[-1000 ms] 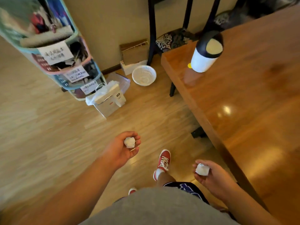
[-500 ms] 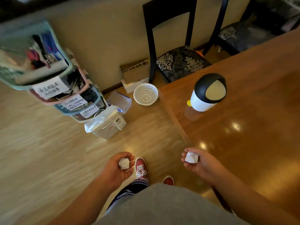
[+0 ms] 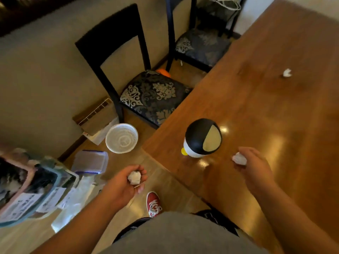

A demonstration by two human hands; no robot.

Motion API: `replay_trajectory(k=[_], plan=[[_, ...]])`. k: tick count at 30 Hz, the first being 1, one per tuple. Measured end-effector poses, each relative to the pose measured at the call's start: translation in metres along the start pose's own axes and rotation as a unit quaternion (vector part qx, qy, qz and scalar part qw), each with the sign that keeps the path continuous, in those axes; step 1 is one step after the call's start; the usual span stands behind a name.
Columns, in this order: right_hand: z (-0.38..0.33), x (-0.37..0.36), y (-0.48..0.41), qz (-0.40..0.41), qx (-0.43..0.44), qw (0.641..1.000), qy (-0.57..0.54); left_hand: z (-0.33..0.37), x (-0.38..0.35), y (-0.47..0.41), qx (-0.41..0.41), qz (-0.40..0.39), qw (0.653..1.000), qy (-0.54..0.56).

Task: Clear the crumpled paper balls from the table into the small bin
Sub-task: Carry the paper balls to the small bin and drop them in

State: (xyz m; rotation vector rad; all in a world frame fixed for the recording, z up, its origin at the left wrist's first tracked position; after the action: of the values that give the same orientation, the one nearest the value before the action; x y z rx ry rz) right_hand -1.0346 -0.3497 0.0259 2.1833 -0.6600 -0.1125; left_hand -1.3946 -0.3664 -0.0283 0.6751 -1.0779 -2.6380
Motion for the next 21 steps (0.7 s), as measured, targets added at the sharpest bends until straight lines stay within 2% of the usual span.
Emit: replay_trajectory(k=[4,6,7,10,11,14,17,19,21], plan=[[-0.053,0.007,0.02,0.111,0.203,0.973,-0.001,0.028,-0.036,-0.025,0.01,-0.059,0.997,-0.042],[-0.062,-0.006,0.028,0.149,0.262,0.952,0.047,0.032,-0.053,-0.032,0.022,-0.083,0.995,-0.055],[-0.061,-0.018,0.027,0.135,0.275,0.949,0.08,0.033,-0.061,-0.034,0.025,-0.093,0.994,-0.061],[-0.042,-0.057,0.019,0.018,0.255,0.938,0.234,0.031,-0.073,-0.036,0.029,-0.097,0.992,-0.076],[-0.036,-0.061,0.015,-0.002,0.25,0.935,0.253,0.029,-0.075,-0.036,0.029,-0.096,0.992,-0.076],[-0.03,-0.046,0.004,0.026,0.236,0.945,0.223,0.028,-0.082,-0.031,0.022,-0.106,0.991,-0.081],[-0.021,-0.024,-0.007,0.024,0.221,0.947,0.233,0.031,-0.096,-0.024,-0.04,-0.134,0.978,-0.157],[-0.013,-0.01,-0.016,0.016,0.209,0.948,0.238,0.036,-0.116,-0.015,-0.108,-0.163,0.948,-0.25],[-0.004,0.004,-0.025,0.013,0.191,0.951,0.244,0.044,-0.148,-0.001,-0.198,-0.214,0.886,-0.36]])
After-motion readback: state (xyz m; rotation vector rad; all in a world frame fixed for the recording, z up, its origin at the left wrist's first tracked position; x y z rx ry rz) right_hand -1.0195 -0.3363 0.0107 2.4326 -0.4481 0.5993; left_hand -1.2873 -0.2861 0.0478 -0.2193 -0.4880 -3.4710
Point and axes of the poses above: each hand's wrist, its own y-axis away from the middle knuckle, its own x-axis out of the back of the hand, z = x × y, the point moved 5 cm from there along -y, towards the middle knuckle, and after that the axes turned 14 degrees about -x, right-handed, at the moved point
